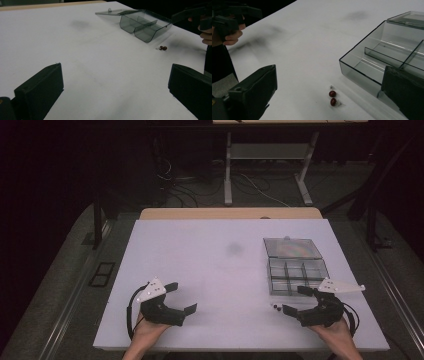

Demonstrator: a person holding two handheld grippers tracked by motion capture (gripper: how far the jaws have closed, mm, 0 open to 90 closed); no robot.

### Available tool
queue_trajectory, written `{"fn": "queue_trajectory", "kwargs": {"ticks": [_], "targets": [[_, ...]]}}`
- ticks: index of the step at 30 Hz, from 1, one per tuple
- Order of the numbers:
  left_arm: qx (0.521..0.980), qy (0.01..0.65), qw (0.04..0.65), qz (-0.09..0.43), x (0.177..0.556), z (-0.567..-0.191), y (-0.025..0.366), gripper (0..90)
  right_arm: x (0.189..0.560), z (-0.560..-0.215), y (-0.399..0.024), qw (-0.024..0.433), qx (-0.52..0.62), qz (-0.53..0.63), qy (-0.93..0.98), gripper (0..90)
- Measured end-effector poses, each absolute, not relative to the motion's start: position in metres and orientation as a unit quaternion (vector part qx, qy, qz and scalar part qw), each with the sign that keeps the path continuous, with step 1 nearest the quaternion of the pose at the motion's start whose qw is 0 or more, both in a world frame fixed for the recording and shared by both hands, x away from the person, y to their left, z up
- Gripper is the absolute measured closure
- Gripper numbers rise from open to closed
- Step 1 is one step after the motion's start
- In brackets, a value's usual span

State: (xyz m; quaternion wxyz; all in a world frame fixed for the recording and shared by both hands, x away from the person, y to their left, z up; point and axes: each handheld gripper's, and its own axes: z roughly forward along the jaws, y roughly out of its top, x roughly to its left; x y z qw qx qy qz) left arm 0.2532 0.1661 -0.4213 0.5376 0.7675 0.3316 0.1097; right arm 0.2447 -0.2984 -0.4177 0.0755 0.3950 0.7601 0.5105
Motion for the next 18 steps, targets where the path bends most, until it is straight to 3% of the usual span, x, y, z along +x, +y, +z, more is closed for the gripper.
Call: {"fn": "queue_trajectory", "kwargs": {"ticks": [18], "targets": [[0.771,0.326,0.539,0.098,0.254,-0.421,0.164,0.0,0.242,-0.415,-0.31,0.089,0.405,0.506,0.756,0.3]]}}
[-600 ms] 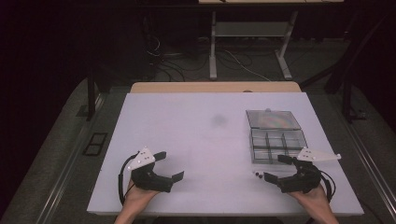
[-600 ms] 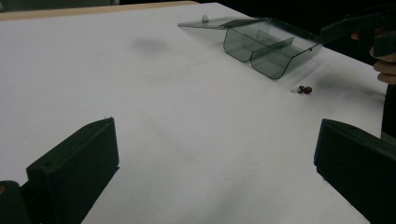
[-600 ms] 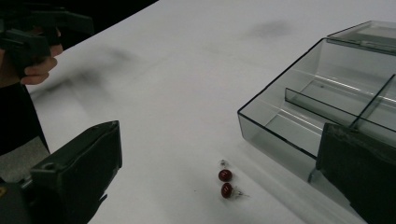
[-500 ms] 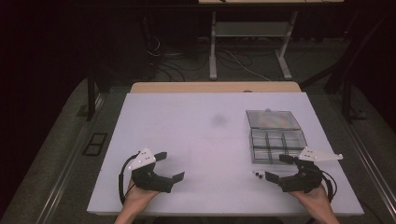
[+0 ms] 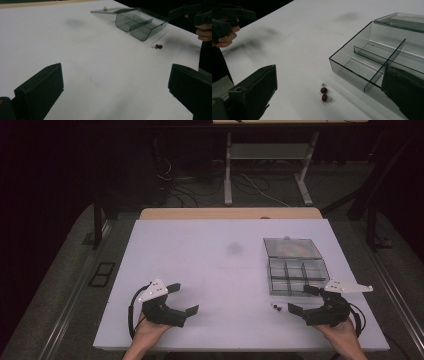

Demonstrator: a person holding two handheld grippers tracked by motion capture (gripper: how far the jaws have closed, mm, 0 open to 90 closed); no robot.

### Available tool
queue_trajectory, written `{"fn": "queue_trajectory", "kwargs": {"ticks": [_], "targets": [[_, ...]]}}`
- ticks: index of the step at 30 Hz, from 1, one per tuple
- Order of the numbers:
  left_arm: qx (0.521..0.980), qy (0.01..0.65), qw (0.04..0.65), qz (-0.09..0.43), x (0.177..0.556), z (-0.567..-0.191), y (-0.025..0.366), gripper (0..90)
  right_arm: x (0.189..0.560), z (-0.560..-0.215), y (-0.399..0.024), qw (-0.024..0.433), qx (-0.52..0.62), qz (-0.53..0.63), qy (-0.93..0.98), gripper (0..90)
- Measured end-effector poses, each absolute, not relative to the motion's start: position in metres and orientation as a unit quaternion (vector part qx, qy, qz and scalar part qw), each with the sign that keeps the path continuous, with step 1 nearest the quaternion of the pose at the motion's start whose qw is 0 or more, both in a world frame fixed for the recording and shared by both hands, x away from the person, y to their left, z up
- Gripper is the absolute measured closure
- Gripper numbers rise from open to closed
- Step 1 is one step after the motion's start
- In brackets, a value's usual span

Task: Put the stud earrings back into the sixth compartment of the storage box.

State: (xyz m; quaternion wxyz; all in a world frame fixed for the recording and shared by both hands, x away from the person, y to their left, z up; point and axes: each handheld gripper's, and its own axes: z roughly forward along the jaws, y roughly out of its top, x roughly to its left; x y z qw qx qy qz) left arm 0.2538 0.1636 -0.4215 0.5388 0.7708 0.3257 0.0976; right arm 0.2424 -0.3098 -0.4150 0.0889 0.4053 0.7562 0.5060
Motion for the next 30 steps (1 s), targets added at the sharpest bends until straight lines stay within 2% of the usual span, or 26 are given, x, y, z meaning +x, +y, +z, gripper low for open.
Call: {"fn": "queue_trajectory", "kwargs": {"ticks": [12,30], "targets": [[0.768,0.327,0.543,0.095,0.254,-0.421,0.165,0.0,0.24,-0.411,-0.307,0.091,0.397,0.485,0.774,0.3],[0.766,0.329,0.544,0.093,0.252,-0.421,0.166,0.0,0.246,-0.401,-0.286,0.075,0.34,0.391,0.852,0.4]]}}
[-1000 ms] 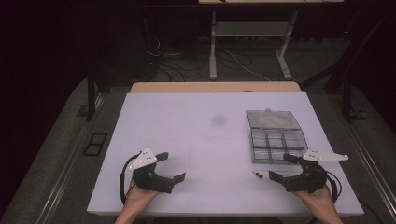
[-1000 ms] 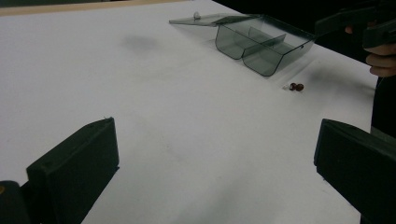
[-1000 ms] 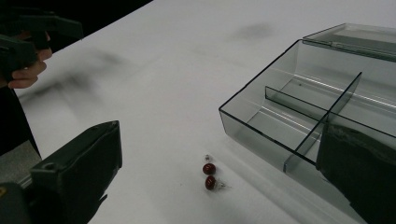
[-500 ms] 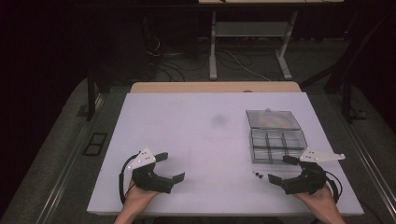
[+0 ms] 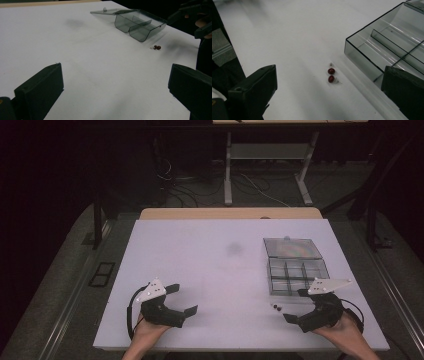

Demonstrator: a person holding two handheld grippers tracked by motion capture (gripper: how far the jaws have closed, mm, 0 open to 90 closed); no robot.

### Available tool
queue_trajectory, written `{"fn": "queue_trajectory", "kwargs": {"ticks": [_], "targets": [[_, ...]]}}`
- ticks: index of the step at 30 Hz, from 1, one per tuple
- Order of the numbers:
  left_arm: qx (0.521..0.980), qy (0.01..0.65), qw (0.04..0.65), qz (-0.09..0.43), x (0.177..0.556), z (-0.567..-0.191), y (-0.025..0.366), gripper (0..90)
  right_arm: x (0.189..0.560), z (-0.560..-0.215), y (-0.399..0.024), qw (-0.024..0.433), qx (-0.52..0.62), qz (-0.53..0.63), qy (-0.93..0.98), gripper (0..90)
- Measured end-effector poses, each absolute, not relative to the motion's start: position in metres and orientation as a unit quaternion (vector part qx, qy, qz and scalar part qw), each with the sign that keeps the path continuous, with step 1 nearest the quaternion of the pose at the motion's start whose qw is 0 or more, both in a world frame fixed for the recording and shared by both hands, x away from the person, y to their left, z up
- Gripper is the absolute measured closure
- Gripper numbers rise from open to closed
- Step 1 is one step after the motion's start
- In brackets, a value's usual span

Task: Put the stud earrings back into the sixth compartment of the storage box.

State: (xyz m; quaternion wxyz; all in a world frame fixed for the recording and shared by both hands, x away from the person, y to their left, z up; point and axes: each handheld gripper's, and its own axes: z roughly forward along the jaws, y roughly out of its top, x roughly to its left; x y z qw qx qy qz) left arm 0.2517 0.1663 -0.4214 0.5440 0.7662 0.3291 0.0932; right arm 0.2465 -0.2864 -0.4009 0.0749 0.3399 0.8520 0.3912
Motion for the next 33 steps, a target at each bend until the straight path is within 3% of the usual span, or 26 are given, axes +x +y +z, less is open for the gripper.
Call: {"fn": "queue_trajectory", "kwargs": {"ticks": [28,30,33], "targets": [[0.77,0.325,0.542,0.087,0.251,-0.423,0.166,0.0,0.273,-0.412,-0.252,-0.001,0.245,0.272,0.931,0.4],[0.771,0.324,0.542,0.086,0.251,-0.423,0.166,0.0,0.275,-0.413,-0.251,-0.005,0.235,0.263,0.936,6.9],[0.771,0.323,0.542,0.086,0.251,-0.423,0.166,0.0,0.277,-0.416,-0.251,-0.006,0.235,0.256,0.937,7.0]]}}
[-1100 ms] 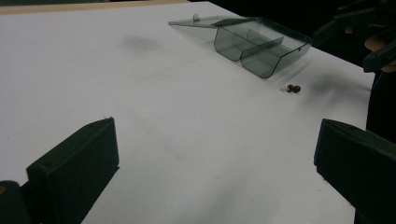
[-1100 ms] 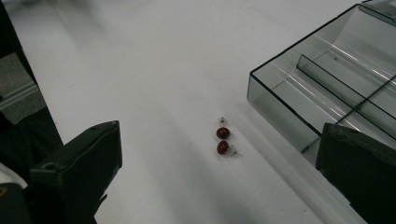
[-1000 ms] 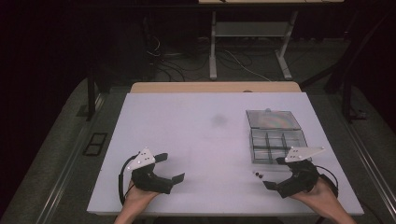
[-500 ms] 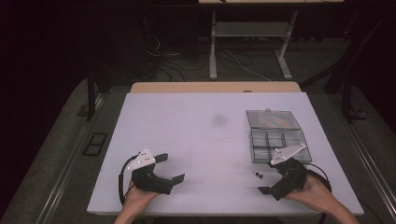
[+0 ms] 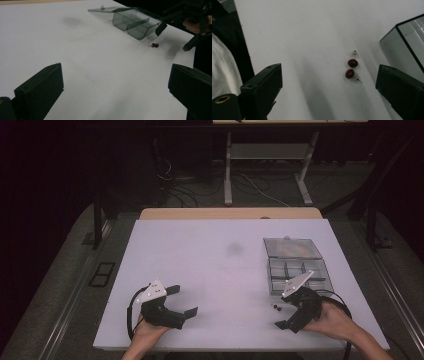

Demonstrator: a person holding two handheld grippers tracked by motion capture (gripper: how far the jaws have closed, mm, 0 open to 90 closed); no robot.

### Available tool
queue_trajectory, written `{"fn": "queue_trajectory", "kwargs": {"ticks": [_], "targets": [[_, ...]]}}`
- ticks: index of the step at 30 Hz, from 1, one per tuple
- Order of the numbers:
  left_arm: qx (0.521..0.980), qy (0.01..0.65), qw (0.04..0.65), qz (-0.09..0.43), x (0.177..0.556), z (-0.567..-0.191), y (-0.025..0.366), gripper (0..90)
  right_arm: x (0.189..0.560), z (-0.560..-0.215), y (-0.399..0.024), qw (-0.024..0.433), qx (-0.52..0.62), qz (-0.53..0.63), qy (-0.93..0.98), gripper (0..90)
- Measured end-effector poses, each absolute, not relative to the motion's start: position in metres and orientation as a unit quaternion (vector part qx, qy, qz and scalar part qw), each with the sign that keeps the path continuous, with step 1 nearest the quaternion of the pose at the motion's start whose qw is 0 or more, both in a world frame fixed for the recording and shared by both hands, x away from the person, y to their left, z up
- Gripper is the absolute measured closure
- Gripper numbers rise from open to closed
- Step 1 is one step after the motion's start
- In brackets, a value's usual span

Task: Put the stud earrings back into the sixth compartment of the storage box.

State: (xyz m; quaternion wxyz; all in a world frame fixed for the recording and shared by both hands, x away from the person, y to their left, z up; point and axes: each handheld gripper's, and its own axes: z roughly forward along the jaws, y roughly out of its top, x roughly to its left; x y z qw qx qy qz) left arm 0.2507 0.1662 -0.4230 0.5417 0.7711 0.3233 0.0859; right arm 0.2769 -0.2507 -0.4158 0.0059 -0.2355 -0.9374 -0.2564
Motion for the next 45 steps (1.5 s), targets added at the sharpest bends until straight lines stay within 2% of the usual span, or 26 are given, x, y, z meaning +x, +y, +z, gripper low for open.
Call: {"fn": "queue_trajectory", "kwargs": {"ticks": [1,4,5,6,20,21,22,25,26,32,34,45], "targets": [[0.771,0.322,0.542,0.086,0.251,-0.423,0.166,0.0,0.279,-0.418,-0.251,0.008,-0.234,-0.248,-0.94,15.5],[0.771,0.322,0.542,0.086,0.251,-0.423,0.166,0.0,0.284,-0.421,-0.252,0.009,-0.229,-0.245,-0.942,18.2],[0.771,0.322,0.542,0.085,0.251,-0.423,0.166,0.0,0.285,-0.422,-0.252,0.009,-0.227,-0.244,-0.943,22.3],[0.771,0.322,0.542,0.085,0.251,-0.423,0.166,0.0,0.286,-0.422,-0.252,0.011,-0.224,-0.246,-0.943,22.3],[0.772,0.321,0.542,0.085,0.251,-0.423,0.166,0.0,0.294,-0.429,-0.252,-0.019,-0.213,-0.238,-0.948,51.4],[0.772,0.321,0.542,0.085,0.251,-0.423,0.166,0.0,0.294,-0.429,-0.252,-0.019,-0.213,-0.238,-0.948,51.4],[0.772,0.321,0.543,0.085,0.25,-0.423,0.167,0.0,0.294,-0.429,-0.252,-0.026,-0.211,-0.237,-0.948,56.6],[0.772,0.321,0.542,0.085,0.25,-0.423,0.167,0.0,0.294,-0.429,-0.253,-0.03,-0.209,-0.238,-0.948,60.1],[0.771,0.321,0.543,0.085,0.25,-0.423,0.167,0.0,0.295,-0.429,-0.253,-0.033,-0.207,-0.239,-0.948,64.4],[0.771,0.321,0.543,0.085,0.251,-0.423,0.167,0.0,0.293,-0.429,-0.252,-0.036,-0.199,-0.234,-0.951,74.9],[0.771,0.322,0.543,0.085,0.251,-0.423,0.167,0.0,0.293,-0.429,-0.252,-0.035,-0.198,-0.233,-0.952,77.3],[0.771,0.322,0.543,0.086,0.251,-0.424,0.167,0.0,0.294,-0.426,-0.255,-0.025,-0.208,-0.238,-0.948,78.9]]}}
